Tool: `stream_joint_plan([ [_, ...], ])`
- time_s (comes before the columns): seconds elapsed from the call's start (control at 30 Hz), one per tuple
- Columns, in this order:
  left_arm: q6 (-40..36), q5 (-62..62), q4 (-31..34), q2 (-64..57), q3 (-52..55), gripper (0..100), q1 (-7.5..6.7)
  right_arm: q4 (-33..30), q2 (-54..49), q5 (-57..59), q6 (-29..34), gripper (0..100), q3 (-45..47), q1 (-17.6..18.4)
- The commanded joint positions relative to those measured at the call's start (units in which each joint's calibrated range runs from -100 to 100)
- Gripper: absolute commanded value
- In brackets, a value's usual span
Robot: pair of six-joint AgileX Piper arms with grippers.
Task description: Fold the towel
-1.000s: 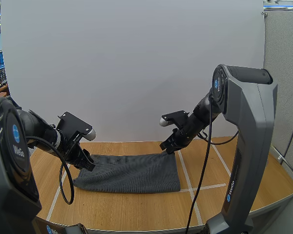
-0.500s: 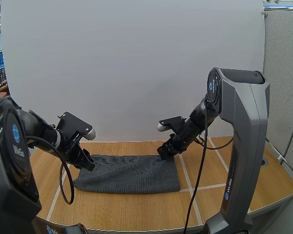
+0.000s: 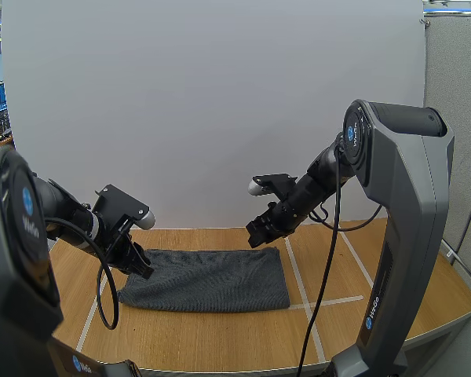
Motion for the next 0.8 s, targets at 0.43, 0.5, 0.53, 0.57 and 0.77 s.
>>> stream_joint_plan([
  [0.43, 7.61, -9.35, -7.42, 24.49, 0.16, 0, -0.10, 5.67, 5.81, -7.29, -0.55, 0, 1.70, 2.34],
  [0.5, 7.74, -9.74, -7.83, 24.92, 0.16, 0, -0.10, 5.44, 7.29, -9.72, -0.90, 0, 1.70, 2.34],
  [0.53, 7.74, -9.74, -7.95, 24.90, 0.16, 0, -0.10, 4.91, 7.94, -10.99, -1.26, 0, 1.70, 2.34],
  [0.57, 7.74, -9.95, -7.93, 25.08, 0.16, 0, -0.10, 4.66, 8.19, -12.18, -1.47, 0, 1.70, 2.34],
  [0.77, 7.74, -11.07, -7.93, 25.10, 0.16, 0, -0.10, 0.10, 8.89, -25.42, -1.47, 0, 1.70, 2.34],
])
